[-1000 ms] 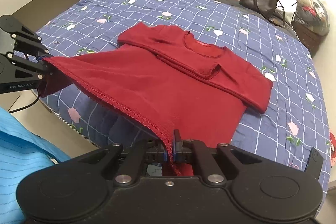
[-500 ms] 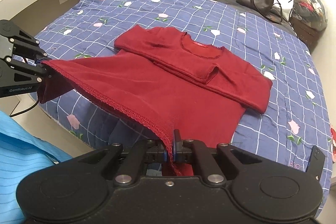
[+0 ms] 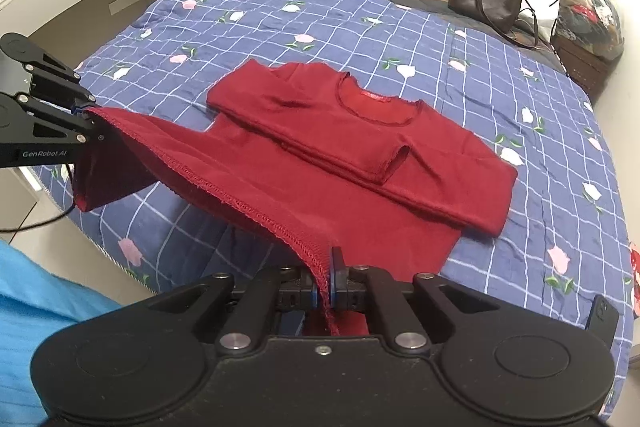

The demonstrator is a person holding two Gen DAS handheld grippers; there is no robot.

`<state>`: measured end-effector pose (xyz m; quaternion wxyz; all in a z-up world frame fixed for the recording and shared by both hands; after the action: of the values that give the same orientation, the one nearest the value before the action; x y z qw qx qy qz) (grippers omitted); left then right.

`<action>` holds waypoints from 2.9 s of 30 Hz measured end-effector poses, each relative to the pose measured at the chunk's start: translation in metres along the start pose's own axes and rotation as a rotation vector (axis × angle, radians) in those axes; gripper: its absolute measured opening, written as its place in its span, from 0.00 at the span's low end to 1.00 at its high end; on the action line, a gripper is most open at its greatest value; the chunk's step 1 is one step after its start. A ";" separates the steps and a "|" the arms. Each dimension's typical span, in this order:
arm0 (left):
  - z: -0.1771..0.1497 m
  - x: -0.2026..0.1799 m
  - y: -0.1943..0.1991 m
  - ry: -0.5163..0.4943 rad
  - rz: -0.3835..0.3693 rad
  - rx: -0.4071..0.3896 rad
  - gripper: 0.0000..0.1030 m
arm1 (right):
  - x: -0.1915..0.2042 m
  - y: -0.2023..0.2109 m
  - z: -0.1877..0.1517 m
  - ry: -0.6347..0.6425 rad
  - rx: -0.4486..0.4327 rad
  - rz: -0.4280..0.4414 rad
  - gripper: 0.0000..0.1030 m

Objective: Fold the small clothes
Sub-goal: 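Lift the red hem with both tools and carry it toward the collar, then lay the hem over the chest and open both tools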

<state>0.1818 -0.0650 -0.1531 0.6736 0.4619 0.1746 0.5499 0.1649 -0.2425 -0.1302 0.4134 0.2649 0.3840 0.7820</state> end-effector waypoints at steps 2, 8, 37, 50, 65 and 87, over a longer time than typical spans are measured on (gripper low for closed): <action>0.008 0.004 -0.003 0.010 -0.005 0.000 0.05 | -0.004 -0.001 0.007 0.003 -0.002 -0.001 0.04; 0.031 0.013 -0.014 0.028 -0.012 -0.005 0.05 | -0.017 -0.007 0.027 0.022 -0.004 -0.002 0.04; 0.184 0.089 -0.177 0.051 -0.066 0.068 0.05 | -0.159 -0.134 0.195 0.139 0.074 0.104 0.05; 0.207 0.114 -0.287 0.209 -0.129 0.279 0.18 | -0.214 -0.230 0.221 0.046 0.204 0.167 0.10; 0.195 0.153 -0.294 0.498 -0.115 0.276 0.87 | -0.271 -0.237 0.209 -0.235 0.139 0.100 0.88; 0.125 0.051 -0.288 0.095 0.066 0.333 0.48 | -0.177 -0.219 0.096 -0.033 0.248 0.073 0.58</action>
<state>0.4586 -0.0632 -0.3094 0.5605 0.5458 0.2798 0.5565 0.4239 -0.2763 -0.2722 0.3549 0.3408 0.4609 0.7386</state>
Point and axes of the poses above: each gripper's, at about its wrist camera, not at the fingertips, and y roughly against the way its jaws point, x to its left, z to its top, the point moved 5 cm from there along -y, roughly the way its jaws point, and after that the axes turned 9 degrees about z, right-handed, at the moved point
